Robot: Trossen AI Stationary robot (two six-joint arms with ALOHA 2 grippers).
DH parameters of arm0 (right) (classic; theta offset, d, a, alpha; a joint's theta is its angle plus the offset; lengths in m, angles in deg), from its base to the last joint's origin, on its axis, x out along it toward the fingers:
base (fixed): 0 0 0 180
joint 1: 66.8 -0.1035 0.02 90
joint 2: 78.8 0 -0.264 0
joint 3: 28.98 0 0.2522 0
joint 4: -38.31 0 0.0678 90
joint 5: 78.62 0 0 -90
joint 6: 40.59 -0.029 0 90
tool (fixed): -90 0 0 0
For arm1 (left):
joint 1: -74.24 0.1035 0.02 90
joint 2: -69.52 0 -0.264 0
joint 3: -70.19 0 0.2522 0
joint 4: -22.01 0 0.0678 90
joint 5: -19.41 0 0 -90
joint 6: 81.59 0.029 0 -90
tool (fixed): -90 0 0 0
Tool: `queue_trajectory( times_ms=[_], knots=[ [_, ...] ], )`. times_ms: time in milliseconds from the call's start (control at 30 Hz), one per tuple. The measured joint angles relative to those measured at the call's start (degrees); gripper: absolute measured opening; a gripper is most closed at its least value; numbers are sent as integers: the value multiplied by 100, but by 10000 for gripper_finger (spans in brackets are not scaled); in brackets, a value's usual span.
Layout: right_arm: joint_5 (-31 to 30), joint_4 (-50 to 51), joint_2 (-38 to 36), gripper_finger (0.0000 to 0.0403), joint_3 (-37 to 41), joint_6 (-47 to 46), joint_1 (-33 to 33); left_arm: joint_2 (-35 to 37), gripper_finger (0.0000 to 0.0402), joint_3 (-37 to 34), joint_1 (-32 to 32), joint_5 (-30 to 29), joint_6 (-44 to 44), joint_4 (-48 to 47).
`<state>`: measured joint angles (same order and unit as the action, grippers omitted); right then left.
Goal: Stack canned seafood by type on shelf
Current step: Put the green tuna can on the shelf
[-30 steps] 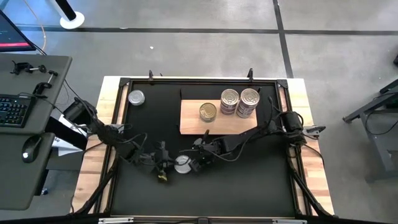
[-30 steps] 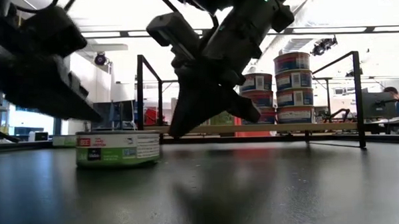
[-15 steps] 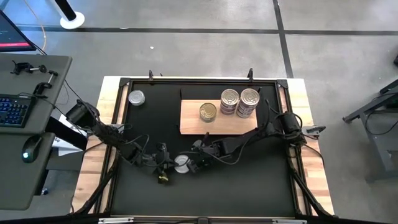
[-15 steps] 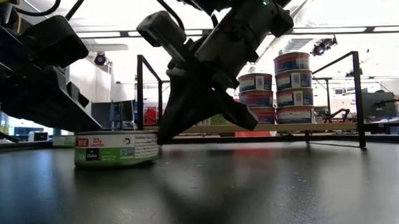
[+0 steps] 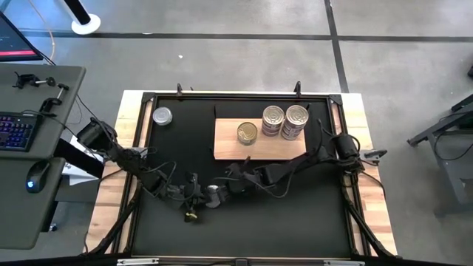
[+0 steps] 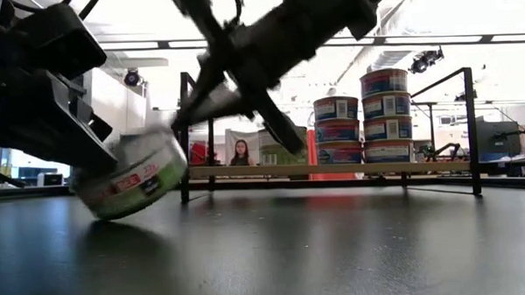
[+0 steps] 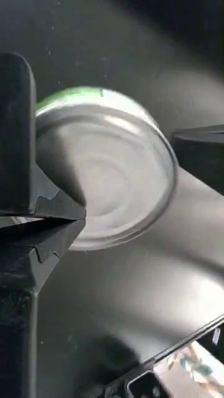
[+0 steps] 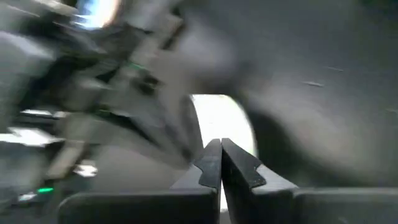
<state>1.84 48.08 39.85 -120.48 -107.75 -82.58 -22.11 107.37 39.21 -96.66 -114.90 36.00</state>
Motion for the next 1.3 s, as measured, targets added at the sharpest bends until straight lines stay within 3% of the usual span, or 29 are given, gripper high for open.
queue_trajectory(
  times_ms=[133, 233, 467, 567, 633, 800, 967, 1100, 1200, 1300],
  knots=[
    [318, -431, -79, 0, -49, 14, -66, -44, 0, -84, -47, -318, 181, -339],
    [456, -614, -79, 0, -29, 127, -98, 8, 0, -7, -101, -236, 48, -240],
    [178, -809, -392, 0, -28, 431, -103, 189, 0, -17, -383, -250, -350, -452],
    [-47, -684, -569, 0, -120, 679, -82, 534, 0, -33, -585, -393, -375, -991],
    [-108, -242, -583, 0, -387, 947, -26, 860, 0, -7, -688, -611, -551, -1447],
    [-163, 1982, -490, 0, -1637, 2128, 165, 1826, 0, -17, -823, -1263, -926, -2837],
    [-85, 3727, -375, 5, -2626, 3578, 412, 2421, 0, -20, -806, -1502, -1060, -3329],
    [580, 4420, -376, 43, -2852, 4740, 593, 2515, 0, -13, -806, -1533, -1171, -3230],
    [983, 4865, -361, 101, -2852, 5573, 652, 2490, 0, -15, -806, -1545, -1435, -3236],
    [936, 5265, -315, 173, -2854, 6110, 687, 2440, 0, -13, -807, -1557, -1724, -3253]
  ],
)
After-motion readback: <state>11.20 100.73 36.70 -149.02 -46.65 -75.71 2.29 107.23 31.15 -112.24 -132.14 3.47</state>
